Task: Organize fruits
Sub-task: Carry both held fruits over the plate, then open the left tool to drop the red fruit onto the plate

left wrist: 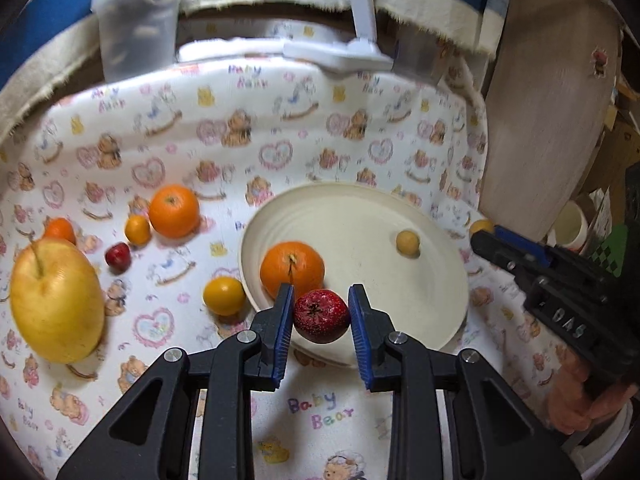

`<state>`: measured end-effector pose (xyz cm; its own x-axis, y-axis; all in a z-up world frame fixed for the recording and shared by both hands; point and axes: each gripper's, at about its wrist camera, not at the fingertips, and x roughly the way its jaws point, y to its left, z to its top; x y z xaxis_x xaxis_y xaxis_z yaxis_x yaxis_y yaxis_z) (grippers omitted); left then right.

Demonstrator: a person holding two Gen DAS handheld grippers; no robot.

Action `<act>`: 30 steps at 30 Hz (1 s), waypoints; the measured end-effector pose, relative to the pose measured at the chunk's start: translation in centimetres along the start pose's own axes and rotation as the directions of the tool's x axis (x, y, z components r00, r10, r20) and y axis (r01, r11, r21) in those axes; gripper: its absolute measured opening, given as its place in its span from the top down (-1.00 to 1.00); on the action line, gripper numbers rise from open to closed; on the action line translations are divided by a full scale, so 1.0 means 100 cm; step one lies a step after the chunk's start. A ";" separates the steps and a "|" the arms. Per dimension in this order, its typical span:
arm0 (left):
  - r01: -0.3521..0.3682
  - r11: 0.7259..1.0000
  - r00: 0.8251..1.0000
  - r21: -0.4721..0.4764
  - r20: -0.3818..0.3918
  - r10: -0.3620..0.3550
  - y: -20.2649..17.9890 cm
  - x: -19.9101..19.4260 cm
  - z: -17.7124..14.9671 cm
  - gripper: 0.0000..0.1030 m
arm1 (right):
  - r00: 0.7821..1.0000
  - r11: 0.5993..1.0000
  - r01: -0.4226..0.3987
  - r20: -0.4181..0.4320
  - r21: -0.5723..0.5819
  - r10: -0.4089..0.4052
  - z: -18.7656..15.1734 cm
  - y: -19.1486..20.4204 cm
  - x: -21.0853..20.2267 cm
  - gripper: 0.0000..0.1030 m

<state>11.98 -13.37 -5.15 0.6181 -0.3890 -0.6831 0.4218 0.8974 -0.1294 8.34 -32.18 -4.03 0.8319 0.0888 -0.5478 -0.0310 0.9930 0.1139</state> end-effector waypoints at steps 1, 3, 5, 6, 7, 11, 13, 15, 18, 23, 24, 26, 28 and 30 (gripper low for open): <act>0.000 1.000 1.000 -0.005 0.006 0.000 0.001 0.000 0.000 0.48 | 1.000 1.000 -0.009 -0.010 0.006 0.009 0.000 -0.001 0.002 0.51; 0.007 1.000 1.000 -0.005 0.016 -0.007 0.000 -0.001 0.000 0.48 | 0.999 1.000 -0.020 -0.031 0.006 0.020 -0.001 -0.002 0.005 0.51; 0.007 1.000 1.000 0.007 0.012 -0.007 -0.002 -0.001 0.000 0.48 | 0.999 1.000 -0.014 -0.038 -0.003 0.014 -0.003 0.000 0.007 0.51; 0.006 1.000 1.000 0.009 0.011 -0.006 -0.002 -0.001 0.000 0.48 | 0.999 1.000 -0.006 -0.043 -0.014 0.006 -0.004 0.002 0.009 0.51; 0.006 1.000 1.000 0.011 0.005 -0.006 -0.002 0.001 -0.001 0.48 | 0.999 1.000 -0.001 -0.047 -0.020 0.000 -0.005 0.004 0.010 0.51; -0.001 1.000 1.000 0.019 -0.024 0.002 -0.004 0.009 -0.005 0.48 | 0.998 1.000 0.003 -0.060 -0.029 -0.005 -0.007 0.006 0.012 0.51; -0.005 1.000 1.000 0.026 -0.029 0.006 -0.004 0.011 -0.006 0.48 | 0.998 0.999 0.010 -0.059 -0.032 -0.012 -0.007 0.005 0.012 0.51; -0.014 0.999 1.000 0.034 -0.025 0.015 -0.005 0.011 -0.007 0.48 | 0.998 0.999 0.011 -0.061 -0.030 -0.013 -0.007 0.005 0.012 0.51; -0.038 0.997 0.999 0.060 -0.005 0.038 -0.008 0.009 -0.008 0.48 | 0.998 0.999 0.015 -0.068 -0.030 -0.017 -0.008 0.004 0.014 0.51; -0.050 0.996 0.999 0.072 0.004 0.050 -0.007 0.009 -0.009 0.48 | 0.997 0.999 0.022 -0.078 -0.036 -0.025 -0.009 0.005 0.016 0.51; -0.054 0.996 0.999 0.072 0.004 0.053 -0.007 0.010 -0.009 0.48 | 0.996 0.999 0.024 -0.080 -0.037 -0.027 -0.010 0.005 0.016 0.51; -0.066 0.995 0.998 0.081 0.005 0.066 -0.006 0.012 -0.010 0.48 | 0.996 0.999 0.027 -0.084 -0.038 -0.030 -0.010 0.005 0.017 0.51; -0.074 0.993 0.997 0.087 0.006 0.074 -0.006 0.013 -0.010 0.48 | 0.996 0.999 0.027 -0.089 -0.036 -0.030 -0.010 0.004 0.019 0.51; -0.072 0.994 0.997 0.086 0.004 0.072 -0.005 0.014 -0.010 0.48 | 0.995 0.999 0.014 -0.099 -0.029 -0.016 -0.010 0.003 0.019 0.51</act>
<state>11.95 -14.16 -6.80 0.6498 -0.3239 -0.6876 0.4315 0.9019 -0.0171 9.36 -31.65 -5.91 0.7735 0.0797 -0.6288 -0.0357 0.9960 0.0822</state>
